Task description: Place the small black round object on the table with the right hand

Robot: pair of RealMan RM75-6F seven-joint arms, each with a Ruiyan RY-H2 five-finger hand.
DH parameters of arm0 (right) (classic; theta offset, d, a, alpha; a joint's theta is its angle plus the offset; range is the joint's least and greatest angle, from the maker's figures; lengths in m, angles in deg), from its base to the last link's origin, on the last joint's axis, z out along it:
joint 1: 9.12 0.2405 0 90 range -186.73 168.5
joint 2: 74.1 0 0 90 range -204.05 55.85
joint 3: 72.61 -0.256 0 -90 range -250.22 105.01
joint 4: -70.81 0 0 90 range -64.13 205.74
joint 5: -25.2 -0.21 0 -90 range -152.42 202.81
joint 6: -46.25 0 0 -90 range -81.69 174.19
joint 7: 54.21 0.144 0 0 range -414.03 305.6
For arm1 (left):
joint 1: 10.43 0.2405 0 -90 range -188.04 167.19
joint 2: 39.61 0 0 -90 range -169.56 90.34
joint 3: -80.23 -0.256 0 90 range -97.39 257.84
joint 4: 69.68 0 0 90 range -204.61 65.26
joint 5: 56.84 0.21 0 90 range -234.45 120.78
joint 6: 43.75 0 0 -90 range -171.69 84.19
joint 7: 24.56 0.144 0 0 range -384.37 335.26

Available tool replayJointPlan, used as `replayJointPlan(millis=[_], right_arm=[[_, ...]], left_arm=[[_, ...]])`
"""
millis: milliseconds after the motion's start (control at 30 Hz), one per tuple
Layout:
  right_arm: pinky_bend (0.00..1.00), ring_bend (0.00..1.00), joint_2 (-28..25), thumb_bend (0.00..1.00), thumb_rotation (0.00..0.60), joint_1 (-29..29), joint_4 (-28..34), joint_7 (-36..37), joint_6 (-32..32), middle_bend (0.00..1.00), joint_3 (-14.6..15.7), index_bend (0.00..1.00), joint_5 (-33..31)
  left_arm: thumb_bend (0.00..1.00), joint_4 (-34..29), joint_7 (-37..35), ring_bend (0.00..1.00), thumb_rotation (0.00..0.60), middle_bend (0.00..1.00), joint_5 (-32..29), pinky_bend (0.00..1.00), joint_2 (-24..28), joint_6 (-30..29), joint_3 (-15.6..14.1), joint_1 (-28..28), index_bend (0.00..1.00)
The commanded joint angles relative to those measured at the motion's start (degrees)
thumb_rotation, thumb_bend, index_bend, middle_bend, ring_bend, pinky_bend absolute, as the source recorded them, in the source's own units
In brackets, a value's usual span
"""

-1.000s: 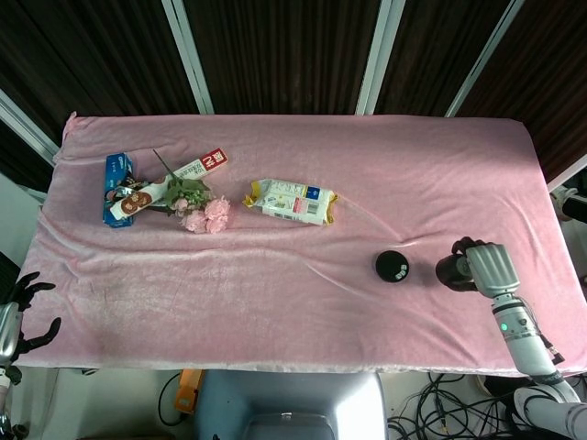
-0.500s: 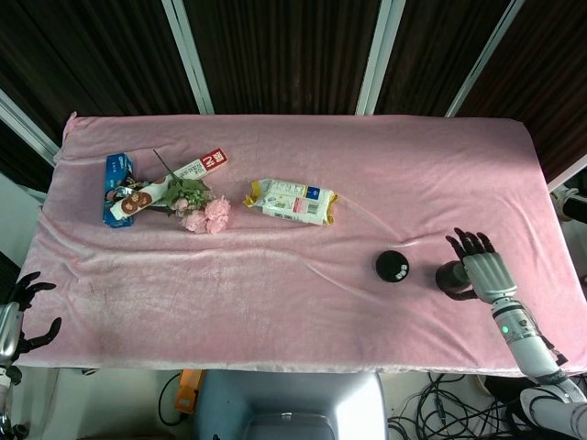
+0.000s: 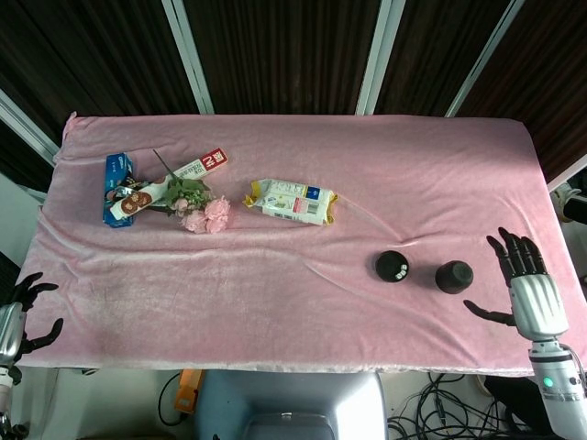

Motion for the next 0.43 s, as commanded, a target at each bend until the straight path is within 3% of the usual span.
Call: replayJointPlan(millis=[33, 433], right_arm=[[0.02, 0.0, 2.6, 0.13, 0.6, -4.2, -0.2, -2.9, -5.1, 0.0, -1.4, 0.0, -1.9], [0.04, 0.0, 3.2, 0.13, 0.6, -4.3, -1.2, 0.6, -2.1, 0.0, -2.9, 0.0, -2.7]], left_arm=[[0.36, 0.0, 0.6, 0.12, 0.6, 0.1, -0.2, 0.34, -0.1, 0.2, -0.1, -0.2, 0.29], [0.36, -0.2, 1.7, 0.12, 0.6, 0.1, -0.8, 0.34, -0.5, 0.4, 0.0, -0.4, 0.29]])
